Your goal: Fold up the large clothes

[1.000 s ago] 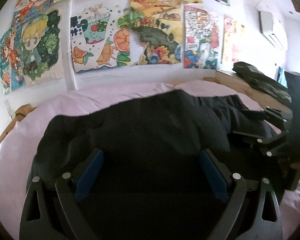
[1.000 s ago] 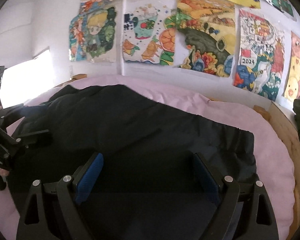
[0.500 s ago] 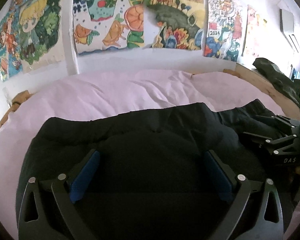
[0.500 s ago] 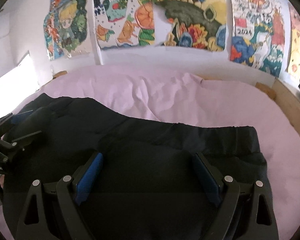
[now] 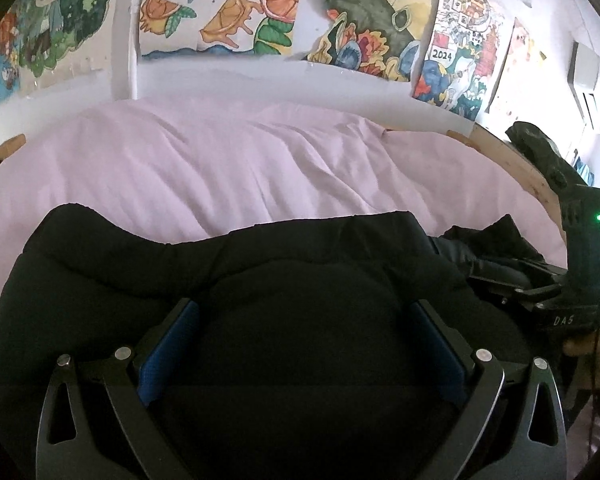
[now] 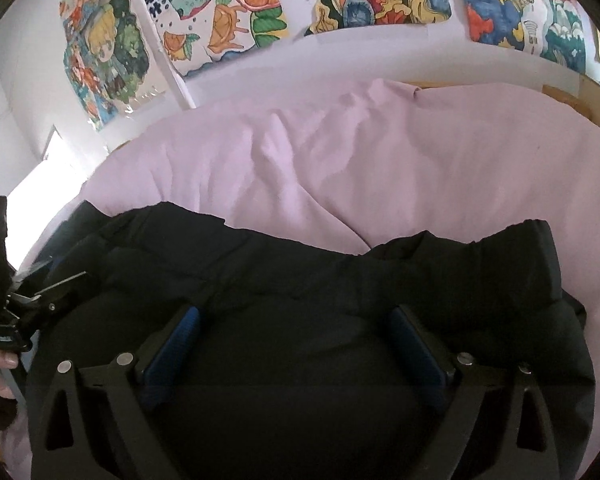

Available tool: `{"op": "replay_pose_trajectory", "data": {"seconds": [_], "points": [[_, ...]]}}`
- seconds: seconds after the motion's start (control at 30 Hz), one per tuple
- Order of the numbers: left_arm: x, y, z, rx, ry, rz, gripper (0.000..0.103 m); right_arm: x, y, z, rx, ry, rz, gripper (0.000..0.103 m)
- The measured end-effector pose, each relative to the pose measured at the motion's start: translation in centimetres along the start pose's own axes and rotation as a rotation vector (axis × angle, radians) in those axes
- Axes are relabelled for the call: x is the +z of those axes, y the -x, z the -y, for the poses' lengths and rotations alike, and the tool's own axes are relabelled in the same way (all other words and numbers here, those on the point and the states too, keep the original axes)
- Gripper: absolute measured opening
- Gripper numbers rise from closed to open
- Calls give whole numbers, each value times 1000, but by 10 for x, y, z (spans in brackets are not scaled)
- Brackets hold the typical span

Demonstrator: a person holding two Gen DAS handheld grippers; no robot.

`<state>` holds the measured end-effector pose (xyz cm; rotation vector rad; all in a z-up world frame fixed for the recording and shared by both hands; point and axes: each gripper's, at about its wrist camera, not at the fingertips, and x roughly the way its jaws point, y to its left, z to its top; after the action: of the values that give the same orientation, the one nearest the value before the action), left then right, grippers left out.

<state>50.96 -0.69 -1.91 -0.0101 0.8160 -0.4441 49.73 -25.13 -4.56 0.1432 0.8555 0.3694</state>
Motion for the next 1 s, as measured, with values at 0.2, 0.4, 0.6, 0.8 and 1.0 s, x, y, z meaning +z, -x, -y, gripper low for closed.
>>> {"op": "replay_pose_trajectory", "data": {"seconds": [0.2,0.4,0.6,0.8,1.0], "points": [[-3,-4,1,0,-2,4,102,-2,1,4,27,-21,3,98],[-4,-3,3,-3,-3,9,102,-4,3,1,21,-17,14,98],[-8,-2,2,1,-2,17,102,0,26,10,104,-67,74,98],[-9,-3,-4,-14,23,9,102,3,72,13,104,-27,58,98],[-8,-3,-6,-22,30,6,102,-19,73,5,-41,122,7,98]]}}
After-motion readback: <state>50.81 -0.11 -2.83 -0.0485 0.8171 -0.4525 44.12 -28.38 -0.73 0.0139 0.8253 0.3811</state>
